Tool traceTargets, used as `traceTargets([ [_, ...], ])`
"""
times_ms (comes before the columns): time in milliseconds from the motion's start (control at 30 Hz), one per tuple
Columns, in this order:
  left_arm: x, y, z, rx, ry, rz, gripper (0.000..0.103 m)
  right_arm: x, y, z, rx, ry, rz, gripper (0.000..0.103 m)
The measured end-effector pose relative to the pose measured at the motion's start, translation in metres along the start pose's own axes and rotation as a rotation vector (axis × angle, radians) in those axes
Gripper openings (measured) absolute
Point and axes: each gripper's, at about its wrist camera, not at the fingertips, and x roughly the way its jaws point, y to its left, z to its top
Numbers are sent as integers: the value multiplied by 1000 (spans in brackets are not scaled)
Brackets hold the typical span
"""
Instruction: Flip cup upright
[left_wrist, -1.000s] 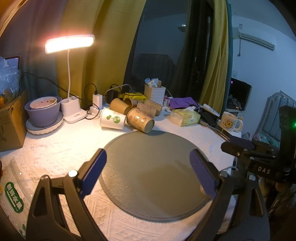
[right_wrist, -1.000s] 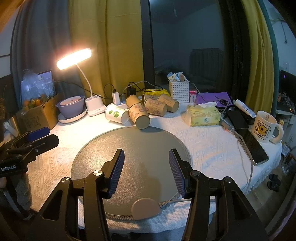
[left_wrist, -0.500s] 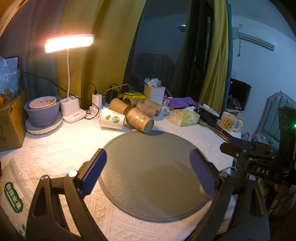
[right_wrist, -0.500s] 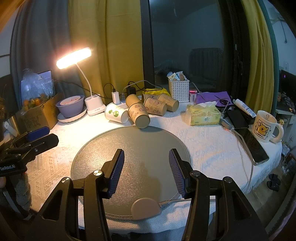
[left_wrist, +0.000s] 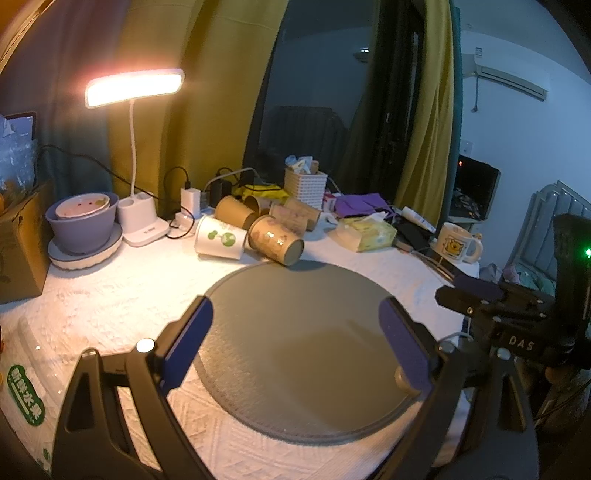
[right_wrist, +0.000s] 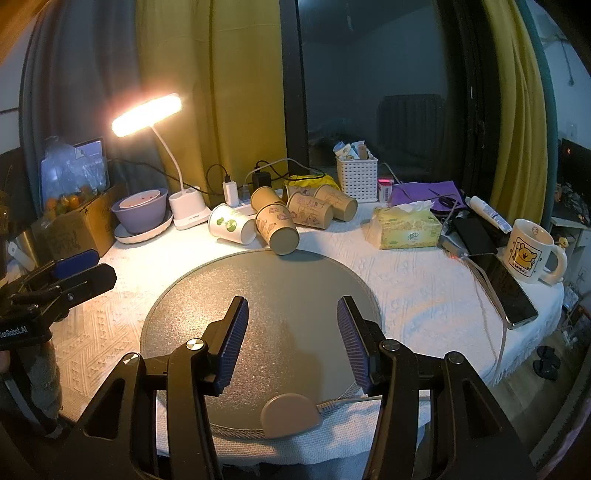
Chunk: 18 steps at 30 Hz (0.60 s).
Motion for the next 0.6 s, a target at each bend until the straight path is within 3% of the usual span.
traceTargets([
  [600, 0, 0, 1, -2, 1, -1, 92, 0, -1, 0, 1, 2, 1, 53],
])
